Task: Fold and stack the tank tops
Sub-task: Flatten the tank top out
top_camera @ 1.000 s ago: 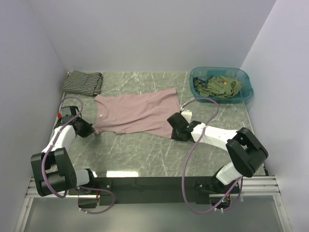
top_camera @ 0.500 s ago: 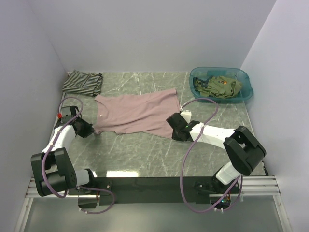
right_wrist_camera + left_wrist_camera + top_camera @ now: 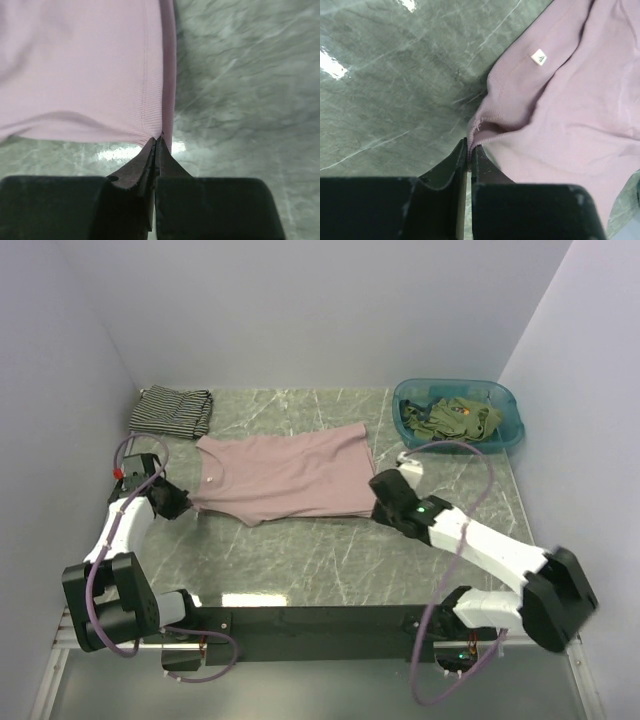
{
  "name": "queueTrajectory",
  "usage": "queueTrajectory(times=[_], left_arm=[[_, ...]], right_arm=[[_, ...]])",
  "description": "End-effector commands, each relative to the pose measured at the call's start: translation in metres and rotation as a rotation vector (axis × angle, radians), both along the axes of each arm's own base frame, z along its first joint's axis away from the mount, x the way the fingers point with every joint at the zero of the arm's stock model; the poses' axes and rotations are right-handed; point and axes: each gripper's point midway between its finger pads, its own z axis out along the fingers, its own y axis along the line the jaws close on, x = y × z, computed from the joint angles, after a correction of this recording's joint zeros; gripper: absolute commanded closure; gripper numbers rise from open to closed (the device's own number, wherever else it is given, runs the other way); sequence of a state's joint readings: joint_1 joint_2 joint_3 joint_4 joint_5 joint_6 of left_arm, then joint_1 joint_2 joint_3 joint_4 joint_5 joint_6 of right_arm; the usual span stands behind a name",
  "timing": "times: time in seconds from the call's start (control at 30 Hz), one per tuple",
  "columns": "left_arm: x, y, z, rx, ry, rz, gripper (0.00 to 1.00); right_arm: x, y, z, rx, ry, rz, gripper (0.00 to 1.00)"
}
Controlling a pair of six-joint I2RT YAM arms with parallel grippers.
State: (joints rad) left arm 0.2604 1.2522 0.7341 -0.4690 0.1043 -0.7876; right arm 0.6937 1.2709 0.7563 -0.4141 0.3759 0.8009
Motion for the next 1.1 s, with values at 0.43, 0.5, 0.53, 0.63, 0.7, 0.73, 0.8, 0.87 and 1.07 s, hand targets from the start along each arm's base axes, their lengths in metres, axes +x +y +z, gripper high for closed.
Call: queueTrajectory(times=[0.43,0.5,0.53,0.63,0.7,0.73,0.8,0.87,1.07], left_arm=[[-0.028,0.011,-0.017,0.014,0.135,0.112,0.74],[-0.024,0.006,-0.017,-0.001,0.110,0.075,0.69],[-0.020,-0.001,-0.011,-0.028,0.070,0.046,0.64],[-0.008,-0.007,0.016,-0.003,-0.064,-0.002,0.44],[-0.004,-0.003,0.033,0.059,-0.089,-0.008,0.39],[-0.002,-0.008,0.042,0.080,-0.113,-0.033,0.33],[0.000,-0.016,0.054,0.123,-0.127,-0.072,0.21],[0.001,-0.023,0.058,0.154,-0.129,-0.091,0.21],[-0.033,-0.109,0.029,0.051,-0.067,-0.231,0.33]], right_arm=[[-0.068,-0.051,-0.018,0.080,0.082,-0.071,1.00],[-0.070,-0.048,-0.024,0.088,0.101,-0.058,1.00],[-0.071,-0.046,-0.027,0.093,0.107,-0.053,1.00],[-0.069,-0.042,-0.031,0.106,0.107,-0.042,1.00],[-0.066,-0.039,-0.032,0.107,0.106,-0.035,1.00],[-0.066,-0.038,-0.033,0.104,0.109,-0.032,1.00],[-0.063,-0.036,-0.031,0.108,0.104,-0.026,1.00],[-0.062,-0.038,-0.033,0.096,0.101,-0.029,1.00],[-0.062,-0.037,-0.036,0.092,0.101,-0.023,1.00]])
